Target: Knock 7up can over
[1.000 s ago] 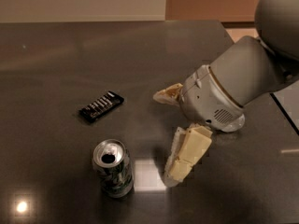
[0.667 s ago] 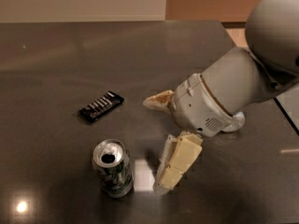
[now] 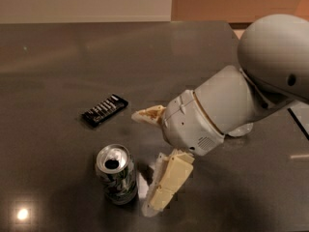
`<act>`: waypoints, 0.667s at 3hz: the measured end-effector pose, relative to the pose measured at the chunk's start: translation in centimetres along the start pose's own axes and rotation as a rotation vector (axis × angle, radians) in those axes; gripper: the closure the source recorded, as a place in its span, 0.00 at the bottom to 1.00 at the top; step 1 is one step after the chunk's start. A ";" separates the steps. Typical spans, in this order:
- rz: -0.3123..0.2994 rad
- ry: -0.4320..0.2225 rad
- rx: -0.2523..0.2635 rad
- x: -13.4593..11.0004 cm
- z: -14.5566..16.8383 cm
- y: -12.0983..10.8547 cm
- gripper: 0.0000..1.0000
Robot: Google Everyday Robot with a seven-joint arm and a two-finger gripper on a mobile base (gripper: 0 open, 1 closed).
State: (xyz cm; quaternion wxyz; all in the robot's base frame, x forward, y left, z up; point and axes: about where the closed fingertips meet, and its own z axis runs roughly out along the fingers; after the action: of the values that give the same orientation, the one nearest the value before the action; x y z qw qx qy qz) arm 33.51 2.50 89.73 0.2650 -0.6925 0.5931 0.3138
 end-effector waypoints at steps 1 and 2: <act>-0.016 -0.034 -0.019 -0.9 1.3 0.5 0.00; -0.025 -0.059 -0.034 -1.5 2.5 0.8 0.00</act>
Offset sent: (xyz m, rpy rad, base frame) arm -0.0159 0.0394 -0.0119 0.0933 0.0340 0.0599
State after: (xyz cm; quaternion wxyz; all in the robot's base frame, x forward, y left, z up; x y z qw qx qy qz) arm 32.28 5.17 89.23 0.2743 -0.6947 0.5710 0.3407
